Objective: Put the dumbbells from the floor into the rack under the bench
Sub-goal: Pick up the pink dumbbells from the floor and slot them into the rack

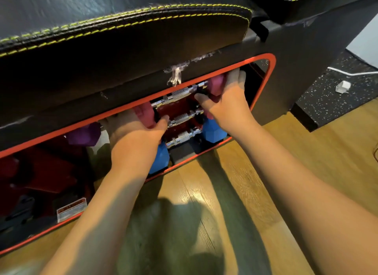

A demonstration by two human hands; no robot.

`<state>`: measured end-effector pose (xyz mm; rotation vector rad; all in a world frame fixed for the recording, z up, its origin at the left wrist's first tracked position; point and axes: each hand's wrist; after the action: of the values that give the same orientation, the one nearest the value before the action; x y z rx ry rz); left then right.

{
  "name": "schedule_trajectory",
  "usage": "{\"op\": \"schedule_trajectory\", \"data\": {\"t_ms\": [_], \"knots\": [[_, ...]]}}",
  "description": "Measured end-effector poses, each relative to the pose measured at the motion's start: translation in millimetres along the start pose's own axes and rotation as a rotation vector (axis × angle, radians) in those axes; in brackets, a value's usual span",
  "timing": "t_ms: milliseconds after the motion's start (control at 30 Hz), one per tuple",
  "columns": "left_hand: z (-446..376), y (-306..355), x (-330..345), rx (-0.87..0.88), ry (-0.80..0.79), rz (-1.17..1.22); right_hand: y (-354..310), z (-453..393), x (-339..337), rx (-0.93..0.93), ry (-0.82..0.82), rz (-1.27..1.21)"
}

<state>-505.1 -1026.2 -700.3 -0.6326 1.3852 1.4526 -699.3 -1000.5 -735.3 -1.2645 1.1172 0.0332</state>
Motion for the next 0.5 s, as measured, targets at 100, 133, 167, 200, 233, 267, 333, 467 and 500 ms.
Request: {"op": "schedule_trajectory", "data": {"t_ms": [100,133,167,200,233,267,333,467,500], "knots": [[3.3,1.8,4.6,-0.104,0.003,0.154,2.0,-0.8,-0.5,-0.023,0.041,0.027],[3.3,-0.8,6.7,-0.099,0.024,0.216,1.9,-1.2,0.7,-0.027,0.046,0.024],[5.2,1.4,3.6,-0.116,0.022,0.225,1.0,-0.4,0.9,-0.030,0.045,0.032],[5.1,0.8,1.6,-0.096,0.039,0.224,0.9,0.0,1.4,-0.028,0.046,0.036],[4.5,0.9,0.5,-0.120,0.025,0.218,0.8,0.2,1.5,-0.026,0.049,0.040],[5.5,0.1,0.2,-0.154,0.007,0.249,0.4,0.6,1.2,-0.029,0.057,0.036],[3.3,-2.7,2.9,-0.164,0.051,0.336,-0.6,1.0,0.5,-0.044,0.066,0.037],[6.2,-2.4,1.1,-0.046,0.079,0.312,-0.4,1.3,0.6,-0.056,0.070,0.051],[8.1,-0.1,-0.7,-0.060,0.082,0.321,-0.3,1.4,0.8,-0.056,0.072,0.061]]}}
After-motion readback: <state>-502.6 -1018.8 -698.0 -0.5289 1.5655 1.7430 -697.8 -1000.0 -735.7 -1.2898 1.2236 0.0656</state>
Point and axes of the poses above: each hand's wrist, its own z-axis away from the middle knuckle, its own x-axis out of the palm, y = z × x, and after that the axes turned 2 degrees about y, right-handed
